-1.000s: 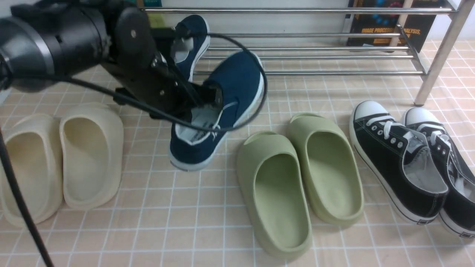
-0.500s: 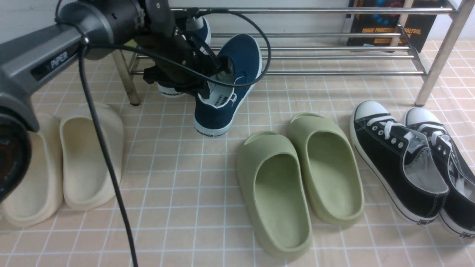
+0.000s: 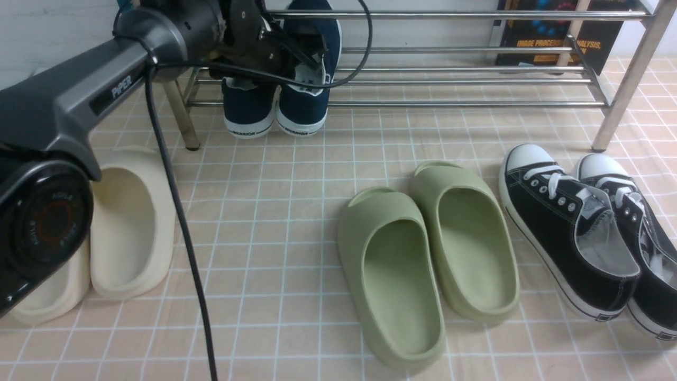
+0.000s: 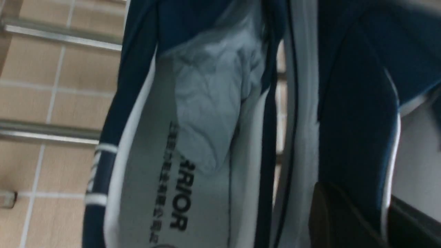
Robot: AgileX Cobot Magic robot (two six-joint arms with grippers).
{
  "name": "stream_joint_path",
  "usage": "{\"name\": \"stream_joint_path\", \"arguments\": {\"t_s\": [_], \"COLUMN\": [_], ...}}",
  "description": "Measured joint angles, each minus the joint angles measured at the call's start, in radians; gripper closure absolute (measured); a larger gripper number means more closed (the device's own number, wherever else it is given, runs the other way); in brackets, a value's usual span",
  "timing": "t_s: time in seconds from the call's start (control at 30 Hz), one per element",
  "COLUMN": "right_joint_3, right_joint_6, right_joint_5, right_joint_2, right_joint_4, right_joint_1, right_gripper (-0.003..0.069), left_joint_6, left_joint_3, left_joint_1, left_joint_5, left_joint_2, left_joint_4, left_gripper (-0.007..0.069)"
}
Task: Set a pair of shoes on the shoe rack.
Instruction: Use the left arm to put a shoe into the shoe rack
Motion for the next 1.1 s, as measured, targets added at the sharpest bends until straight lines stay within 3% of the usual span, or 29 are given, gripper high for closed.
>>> {"name": "stream_joint_path", "arguments": {"t_s": [0.33,0.47,0.7,0.87,0.97,1.1], "right_joint_3": [0.0,0.0,0.0,0.0,0.0,0.0], "right_joint_6": [0.0,0.0,0.001,0.001,0.001,0.001], "right_joint_5": [0.0,0.0,0.0,0.0,0.0,0.0], "right_joint_2": [0.0,0.0,0.0,0.0,0.0,-0.001], "right_joint_4": [0.0,0.0,0.0,0.0,0.0,0.0], "right_joint_1": [0.0,0.0,0.0,0.0,0.0,0.0], "right_gripper": [0.042,0.042,0.042,0.042,0.042,0.042], "left_joint_6": [-0.001,0.008,0.13,0.277,0.325,0.366], "left_joint_3": [-0.007,-0.019,-0.028,0.006,0.09,0.293], "left_joint_1": [0.0,-0.001,0.0,0.0,0.0,0.0], "left_joint_5": [-0.021,0.046,0.277,0.503,0.514,0.344], "left_joint_2": [0.027,-0.01,-0.179,-0.263,-0.279,-0.259], "left_joint_4": [0.006,0.046,0.123,0.052,-0.015,-0.137], "left_gripper": [0.0251,0.0225,0.0268,0.0395,0.0457,0.0534]}}
